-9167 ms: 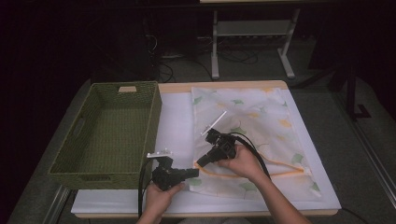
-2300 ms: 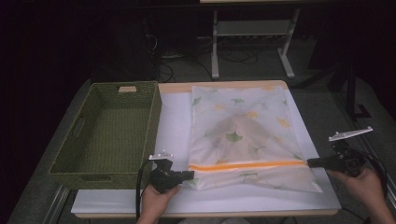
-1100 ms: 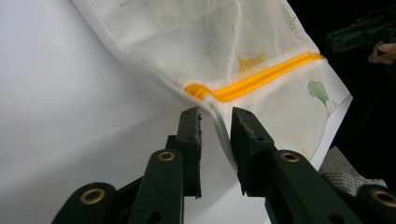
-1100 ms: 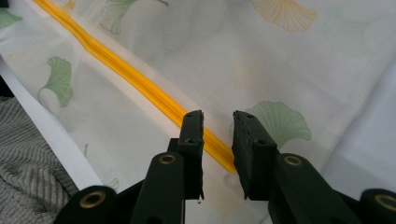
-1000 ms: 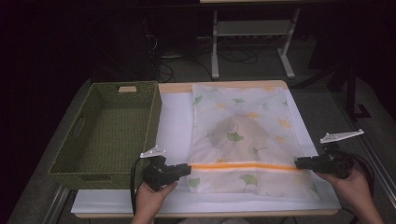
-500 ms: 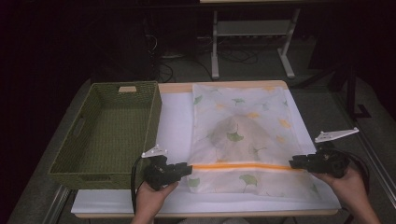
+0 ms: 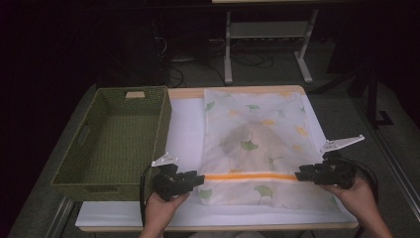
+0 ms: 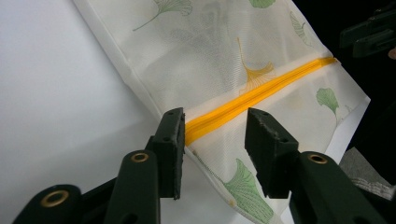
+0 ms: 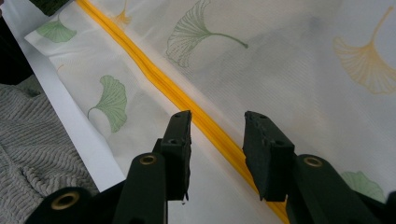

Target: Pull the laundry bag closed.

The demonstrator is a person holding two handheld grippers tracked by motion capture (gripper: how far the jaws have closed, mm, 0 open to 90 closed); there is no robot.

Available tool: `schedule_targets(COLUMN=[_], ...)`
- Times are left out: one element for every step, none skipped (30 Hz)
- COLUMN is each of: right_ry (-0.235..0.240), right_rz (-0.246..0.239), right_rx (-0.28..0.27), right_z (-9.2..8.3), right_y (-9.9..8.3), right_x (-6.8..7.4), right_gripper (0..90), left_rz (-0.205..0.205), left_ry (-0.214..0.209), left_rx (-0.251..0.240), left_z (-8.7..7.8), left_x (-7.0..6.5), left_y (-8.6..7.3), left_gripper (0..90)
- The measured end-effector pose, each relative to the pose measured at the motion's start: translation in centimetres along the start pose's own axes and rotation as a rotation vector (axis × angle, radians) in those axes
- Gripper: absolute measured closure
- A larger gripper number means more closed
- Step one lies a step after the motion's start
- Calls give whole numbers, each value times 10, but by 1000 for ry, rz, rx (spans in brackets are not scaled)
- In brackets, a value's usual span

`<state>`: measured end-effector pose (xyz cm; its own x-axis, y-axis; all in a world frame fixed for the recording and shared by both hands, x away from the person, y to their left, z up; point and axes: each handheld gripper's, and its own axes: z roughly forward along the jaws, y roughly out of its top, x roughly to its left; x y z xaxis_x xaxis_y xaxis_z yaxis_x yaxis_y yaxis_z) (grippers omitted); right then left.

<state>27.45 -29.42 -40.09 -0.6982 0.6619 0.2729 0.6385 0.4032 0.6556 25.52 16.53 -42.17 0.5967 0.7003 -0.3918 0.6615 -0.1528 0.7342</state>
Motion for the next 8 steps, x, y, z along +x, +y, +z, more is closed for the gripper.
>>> schedule_targets(right_ry=[3,5,5,8,9,9,10,16], right_rz=[-1,-5,-8,-9,-12,-14,-18,-21], right_rx=[1,0,1,4,5,4,4,4], right_z=[1,2,3,4,5,5,6,7], right_y=[0,1,1,1,1,1,1,1], right_x=[1,2,2,3,4,5,5,6], right_gripper=[609,606,605,605,602,598,597,593], left_rz=[-1,-4,-2,-1,-6,-13,-18,-21], left_ry=[5,4,5,11,13,12,14,16], left_rx=[1,0,0,2,-1,-3,-7,-12], left_z=[0,1,1,1,1,1,1,0], left_x=[0,0,0,0,1,1,2,2], left_y=[0,0,-1,-1,-2,-2,-2,-2], left_gripper=[559,552,552,548,540,533,527,524])
